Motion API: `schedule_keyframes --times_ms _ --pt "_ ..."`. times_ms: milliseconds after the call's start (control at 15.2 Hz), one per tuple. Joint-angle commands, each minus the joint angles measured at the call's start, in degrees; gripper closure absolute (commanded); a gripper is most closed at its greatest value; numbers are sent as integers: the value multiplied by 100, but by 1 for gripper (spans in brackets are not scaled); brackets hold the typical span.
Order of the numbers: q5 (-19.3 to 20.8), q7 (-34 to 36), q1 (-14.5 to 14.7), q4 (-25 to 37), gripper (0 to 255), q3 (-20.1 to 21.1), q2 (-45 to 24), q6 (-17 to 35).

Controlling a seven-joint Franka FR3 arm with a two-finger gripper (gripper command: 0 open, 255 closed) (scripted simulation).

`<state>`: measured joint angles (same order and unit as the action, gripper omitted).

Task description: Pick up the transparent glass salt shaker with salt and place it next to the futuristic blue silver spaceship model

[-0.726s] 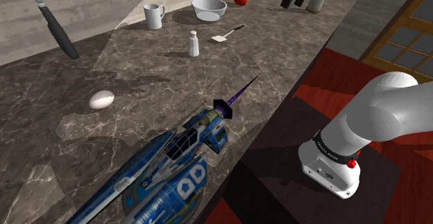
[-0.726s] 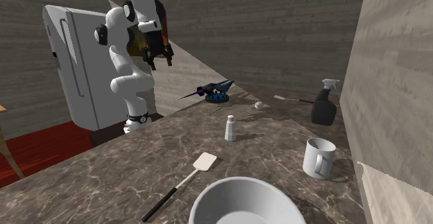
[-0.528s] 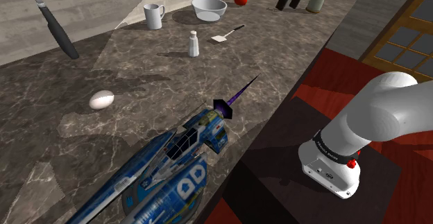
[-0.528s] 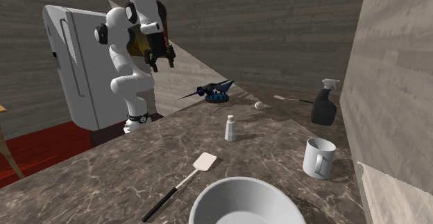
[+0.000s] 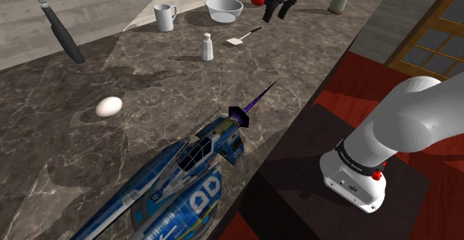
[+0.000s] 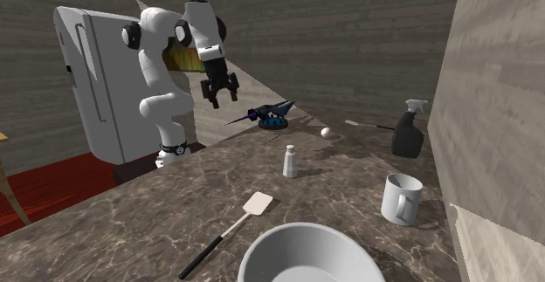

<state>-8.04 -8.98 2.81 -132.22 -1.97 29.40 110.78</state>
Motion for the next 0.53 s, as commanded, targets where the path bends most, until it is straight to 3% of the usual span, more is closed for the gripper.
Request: schedule_keyframes --times_ms 0,462 --pt "-52 -43 58 68 0 38 -361 352" --pt "-212 -228 222 625 0 135 -1747 1337"
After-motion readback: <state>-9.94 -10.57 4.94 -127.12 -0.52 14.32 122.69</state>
